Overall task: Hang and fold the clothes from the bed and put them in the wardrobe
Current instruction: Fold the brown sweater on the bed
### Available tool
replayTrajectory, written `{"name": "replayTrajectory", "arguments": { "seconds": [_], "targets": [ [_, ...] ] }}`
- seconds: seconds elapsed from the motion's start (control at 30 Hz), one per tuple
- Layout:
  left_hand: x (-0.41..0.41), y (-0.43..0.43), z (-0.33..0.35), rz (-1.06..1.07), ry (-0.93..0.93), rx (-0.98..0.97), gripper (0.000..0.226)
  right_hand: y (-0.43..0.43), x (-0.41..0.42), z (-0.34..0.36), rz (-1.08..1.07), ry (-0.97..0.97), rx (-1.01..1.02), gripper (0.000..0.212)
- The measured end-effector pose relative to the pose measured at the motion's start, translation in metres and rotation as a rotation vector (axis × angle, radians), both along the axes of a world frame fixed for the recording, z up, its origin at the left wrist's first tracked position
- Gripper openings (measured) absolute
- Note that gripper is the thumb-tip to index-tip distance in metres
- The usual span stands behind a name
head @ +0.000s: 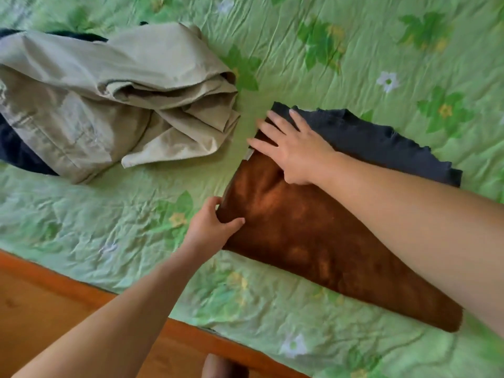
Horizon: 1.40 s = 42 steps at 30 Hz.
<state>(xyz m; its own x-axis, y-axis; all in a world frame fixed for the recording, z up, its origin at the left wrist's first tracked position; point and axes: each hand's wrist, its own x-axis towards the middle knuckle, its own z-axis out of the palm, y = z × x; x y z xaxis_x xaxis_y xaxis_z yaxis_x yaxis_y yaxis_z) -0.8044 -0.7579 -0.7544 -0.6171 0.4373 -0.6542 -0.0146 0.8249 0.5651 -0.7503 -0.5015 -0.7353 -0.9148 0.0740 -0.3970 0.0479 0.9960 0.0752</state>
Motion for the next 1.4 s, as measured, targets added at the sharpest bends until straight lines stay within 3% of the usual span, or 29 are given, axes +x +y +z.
{"name": "replayTrajectory", "arguments": {
  "seconds": [0.07, 0.17, 0.27, 0.43, 0.63, 0.8, 1.07, 1.2, 1.33, 1.4],
  "targets": [
    [-0.004, -0.001, -0.001, 0.083, -0.157, 0.065, 0.034, -0.009, -0.026, 0.005, 0.147, -0.07, 0.08, 0.076],
    [-0.005, -0.006, -0.001, 0.126, -0.299, 0.181, 0.027, -0.015, -0.05, 0.009, 0.147, -0.149, 0.1, 0.05],
    [-0.002, -0.008, 0.004, 0.123, -0.353, 0.245, 0.025, -0.012, -0.063, 0.018, 0.117, -0.276, 0.15, 0.051],
    [0.002, -0.008, 0.023, 0.087, -0.372, 0.32, 0.025, -0.004, -0.061, 0.035, 0.191, -0.379, 0.332, 0.032],
    [0.019, 0.001, 0.052, 0.067, -0.394, 0.37, 0.028, 0.015, -0.04, 0.051, 0.161, -0.333, 0.242, 0.027],
    [0.063, 0.039, 0.09, -0.116, -0.362, 0.376, 0.033, 0.059, 0.035, 0.079, 0.173, -0.144, 0.153, 0.025],
    [0.22, 0.132, 0.104, -0.54, -0.176, 0.219, 0.037, 0.121, 0.206, 0.096, 0.113, -0.081, 0.141, 0.044],
    [0.297, 0.162, 0.084, -0.637, -0.11, 0.168, 0.042, 0.139, 0.276, 0.076, 0.05, -0.079, 0.174, 0.046],
    [0.339, 0.176, 0.06, -0.693, -0.216, 0.05, 0.063, 0.141, 0.314, 0.05, -0.179, -0.209, 0.183, 0.037],
    [0.35, 0.173, 0.053, -0.75, -0.343, 0.027, 0.072, 0.143, 0.321, 0.036, -0.35, -0.21, 0.053, 0.035]
  ]
}}
